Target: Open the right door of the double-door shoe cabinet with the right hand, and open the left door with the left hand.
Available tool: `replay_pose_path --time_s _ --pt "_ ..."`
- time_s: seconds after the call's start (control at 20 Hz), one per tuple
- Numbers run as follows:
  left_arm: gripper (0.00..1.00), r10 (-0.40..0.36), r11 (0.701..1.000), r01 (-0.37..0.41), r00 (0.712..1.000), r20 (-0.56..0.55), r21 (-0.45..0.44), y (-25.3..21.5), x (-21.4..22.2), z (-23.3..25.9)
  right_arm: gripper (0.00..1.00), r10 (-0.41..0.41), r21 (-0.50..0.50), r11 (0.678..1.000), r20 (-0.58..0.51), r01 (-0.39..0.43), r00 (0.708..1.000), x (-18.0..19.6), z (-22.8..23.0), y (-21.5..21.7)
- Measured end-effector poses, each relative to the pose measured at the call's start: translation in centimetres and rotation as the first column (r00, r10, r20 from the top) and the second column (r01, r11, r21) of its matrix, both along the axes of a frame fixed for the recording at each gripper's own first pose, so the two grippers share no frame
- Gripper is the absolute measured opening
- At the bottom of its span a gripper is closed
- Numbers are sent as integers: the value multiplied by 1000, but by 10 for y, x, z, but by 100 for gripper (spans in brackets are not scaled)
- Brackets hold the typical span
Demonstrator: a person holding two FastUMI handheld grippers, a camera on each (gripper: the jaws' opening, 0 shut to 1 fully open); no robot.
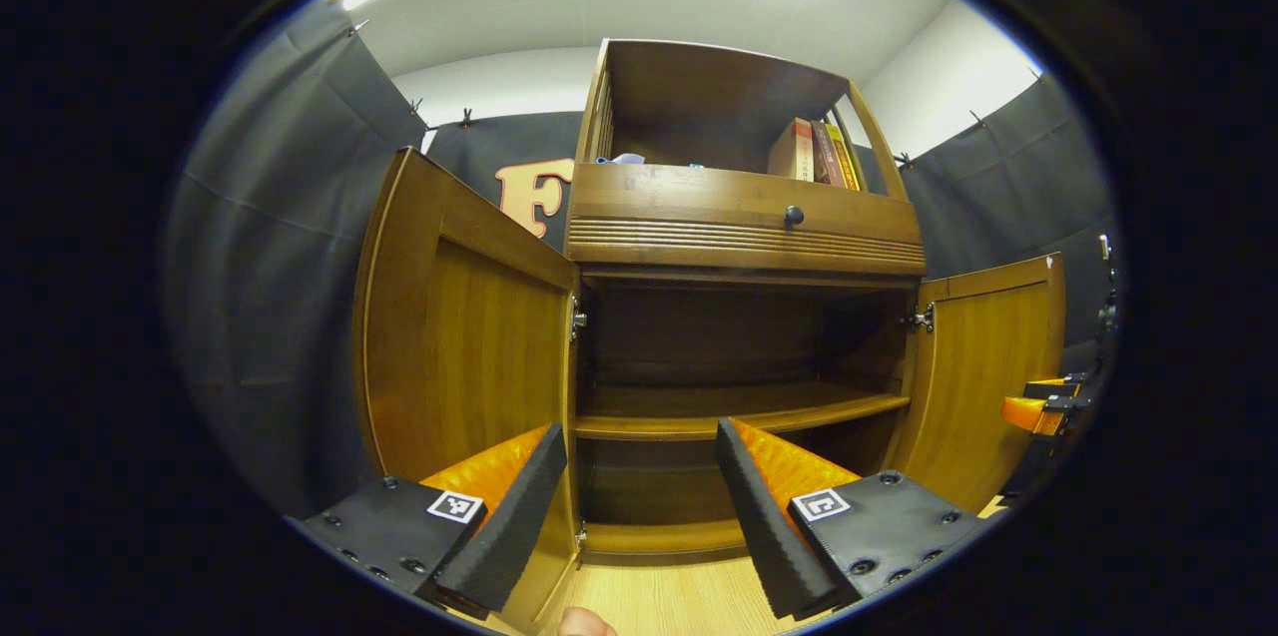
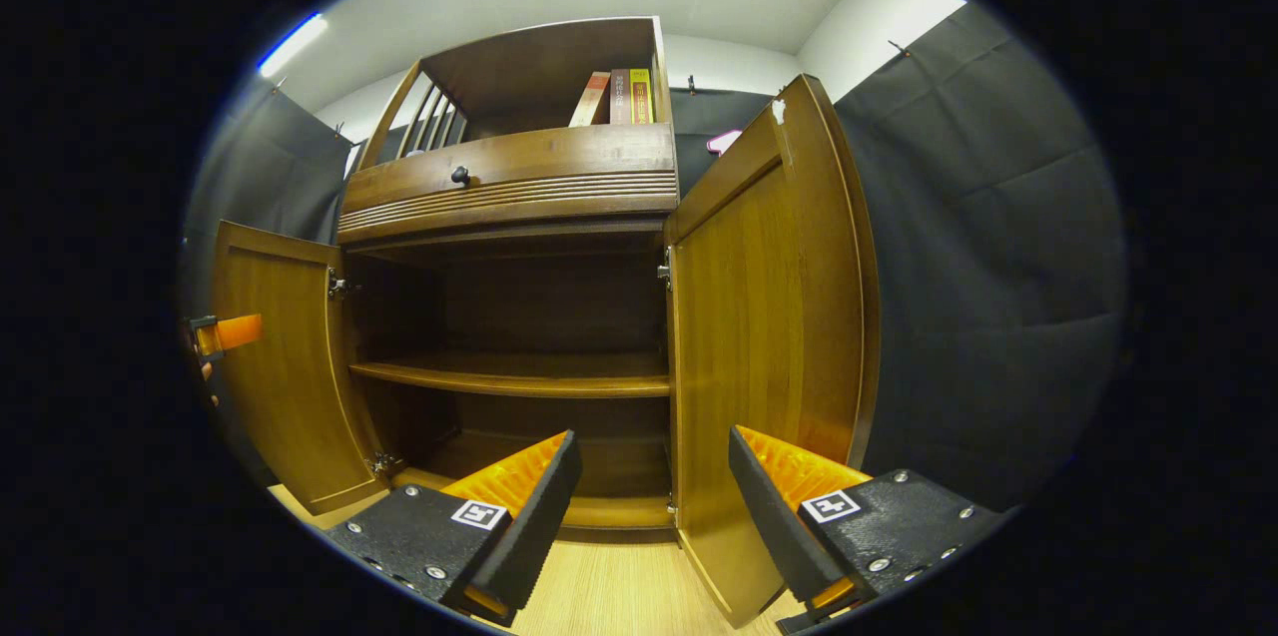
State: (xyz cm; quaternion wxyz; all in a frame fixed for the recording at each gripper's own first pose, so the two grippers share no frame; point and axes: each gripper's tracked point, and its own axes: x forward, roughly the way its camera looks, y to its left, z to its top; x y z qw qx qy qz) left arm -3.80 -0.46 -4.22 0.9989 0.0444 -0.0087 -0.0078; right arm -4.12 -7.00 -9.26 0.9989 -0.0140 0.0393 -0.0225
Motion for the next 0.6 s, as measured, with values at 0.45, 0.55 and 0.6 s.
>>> replay_pose_path --time_s 0.45,0.55,0.6 --pt "95 6 1000 -7 1000 15 2 1 -5 3 92 4 -7 1000 -4 -4 1000 -3 0 3" --pt "95 13 1000 -13 1000 17 -1 3 -6 3 92 4 -3 1000 1 -4 1000 -4 1 2" --pt "95 16 1000 -16 1000 17 -3 4 -5 3 92 2 -3 1000 2 -2 1000 -4 2 2"
